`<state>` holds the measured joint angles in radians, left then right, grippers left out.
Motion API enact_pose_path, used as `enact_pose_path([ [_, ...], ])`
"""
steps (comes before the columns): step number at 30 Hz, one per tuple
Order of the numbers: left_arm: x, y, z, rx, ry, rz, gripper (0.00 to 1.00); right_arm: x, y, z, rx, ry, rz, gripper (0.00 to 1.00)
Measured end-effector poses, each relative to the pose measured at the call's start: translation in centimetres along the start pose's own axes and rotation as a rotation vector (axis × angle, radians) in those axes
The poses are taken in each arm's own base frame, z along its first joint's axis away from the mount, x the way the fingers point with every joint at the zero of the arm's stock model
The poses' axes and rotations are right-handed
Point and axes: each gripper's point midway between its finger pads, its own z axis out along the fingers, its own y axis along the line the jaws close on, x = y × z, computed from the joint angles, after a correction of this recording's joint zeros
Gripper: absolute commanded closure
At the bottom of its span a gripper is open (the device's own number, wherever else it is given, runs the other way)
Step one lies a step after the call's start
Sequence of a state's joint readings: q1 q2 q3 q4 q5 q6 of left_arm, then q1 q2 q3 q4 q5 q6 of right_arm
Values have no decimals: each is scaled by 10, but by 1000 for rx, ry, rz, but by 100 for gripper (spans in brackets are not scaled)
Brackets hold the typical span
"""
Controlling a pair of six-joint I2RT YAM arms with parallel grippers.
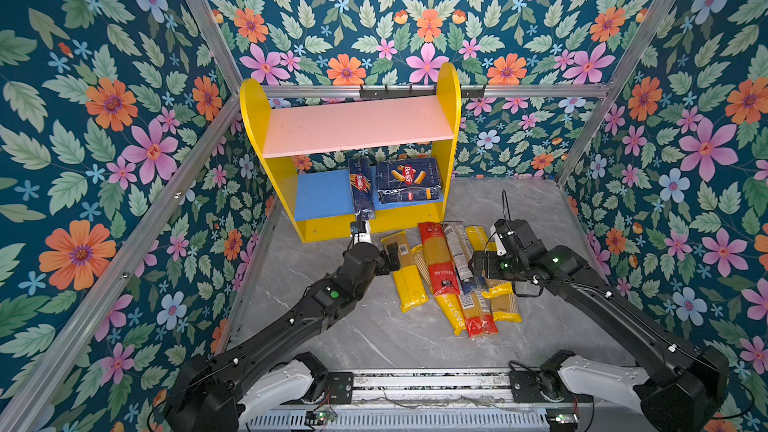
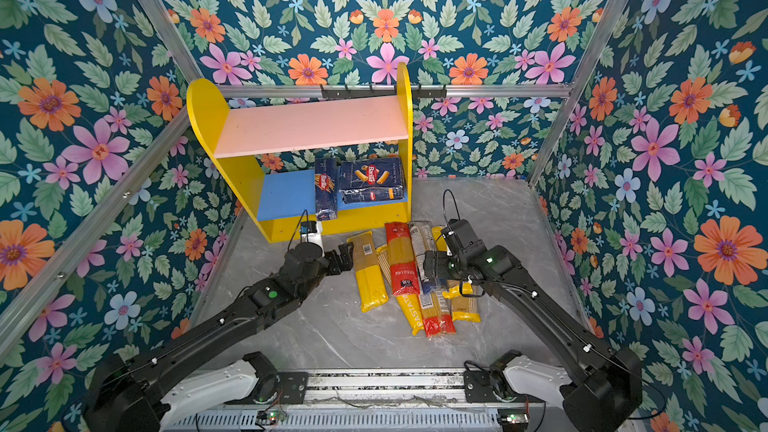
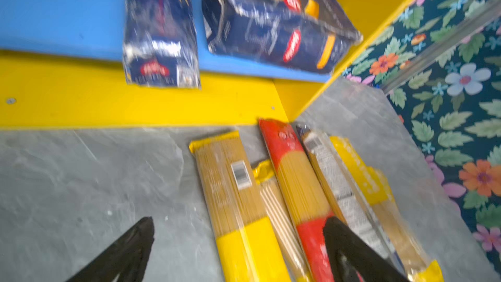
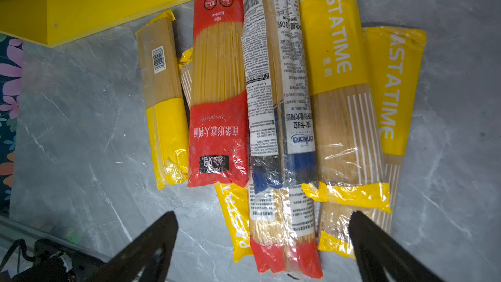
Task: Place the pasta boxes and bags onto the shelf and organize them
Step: 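Open the left gripper and draw it back from the shelf, then lower the left gripper over the yellow-banded spaghetti bag nearest it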
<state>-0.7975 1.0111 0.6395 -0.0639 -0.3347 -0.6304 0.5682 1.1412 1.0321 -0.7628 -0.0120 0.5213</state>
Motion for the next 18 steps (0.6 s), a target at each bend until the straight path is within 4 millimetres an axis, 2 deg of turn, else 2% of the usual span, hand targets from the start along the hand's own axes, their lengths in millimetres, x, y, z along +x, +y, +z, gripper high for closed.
enact_pose_path([
  [5,51,5,-9,0,60,-17,0,11,14,-5,-4,-12,-48,1],
  [11,109,13,-9,-5,126,-36,0,29,11,-9,9,-15,-44,1],
  [18,140,-2,-4,1,156,-38,0,40,8,-13,20,-24,-52,1],
])
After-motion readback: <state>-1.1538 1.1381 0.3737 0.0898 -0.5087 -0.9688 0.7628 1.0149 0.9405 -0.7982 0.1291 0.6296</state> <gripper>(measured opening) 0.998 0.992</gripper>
